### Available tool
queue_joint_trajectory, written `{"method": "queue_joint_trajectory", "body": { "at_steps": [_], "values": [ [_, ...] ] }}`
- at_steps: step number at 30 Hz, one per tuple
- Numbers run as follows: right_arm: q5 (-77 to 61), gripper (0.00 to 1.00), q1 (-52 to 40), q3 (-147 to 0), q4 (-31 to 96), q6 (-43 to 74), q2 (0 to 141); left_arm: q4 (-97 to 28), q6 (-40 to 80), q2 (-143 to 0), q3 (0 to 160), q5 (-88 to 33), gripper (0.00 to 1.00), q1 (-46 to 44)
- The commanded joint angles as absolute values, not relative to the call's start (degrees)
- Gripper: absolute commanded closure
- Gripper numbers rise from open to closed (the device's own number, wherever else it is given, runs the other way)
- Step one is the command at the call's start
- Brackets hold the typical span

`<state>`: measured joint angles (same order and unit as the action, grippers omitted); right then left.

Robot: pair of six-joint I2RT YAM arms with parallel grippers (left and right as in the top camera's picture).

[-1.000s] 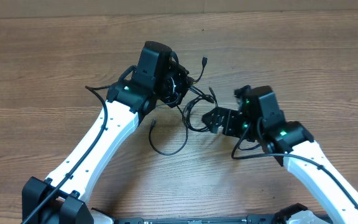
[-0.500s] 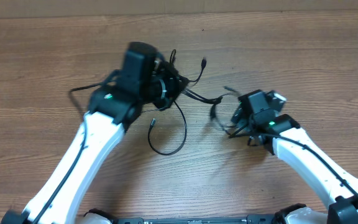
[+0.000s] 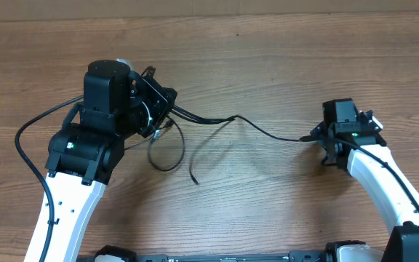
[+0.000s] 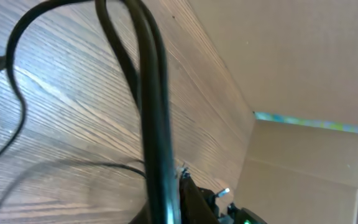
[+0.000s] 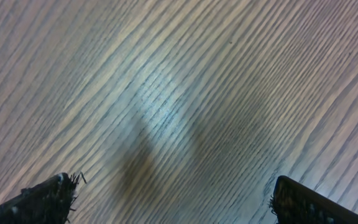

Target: Untangle cables

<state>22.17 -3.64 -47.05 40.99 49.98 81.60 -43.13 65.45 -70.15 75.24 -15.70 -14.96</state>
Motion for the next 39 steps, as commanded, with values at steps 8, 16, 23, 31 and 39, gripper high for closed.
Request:
{"method": "queue_joint_trajectory", "body": {
  "at_steps": [8,16,23,31,39],
  "values": [
    [8.8,0.00,-3.4,-47.0,40.8,50.4,81.3,-41.0,67.4,-80.2,75.2,-15.5,0.57,-16.6],
    [-1.7,0.00,-3.4,-47.0,41.2,43.3,81.3,-32.9,53.5,-90.3,75.2,-16.4,0.00,-20.8],
    [-1.6,0.00,-3.4,-47.0,42.6,43.4,81.3,-36.8,42.3,-90.0,75.2,-16.1,0.00,-20.2],
    [-1.6,0.00,-3.4,-47.0,42.5,43.4,81.4,-45.6,40.2,-83.8,75.2,-10.9,0.00,-19.4],
    [-1.6,0.00,-3.4,-47.0,42.5,43.4,81.4,-57.3,40.2,-74.5,75.2,-3.7,0.00,-19.4]
  ]
}}
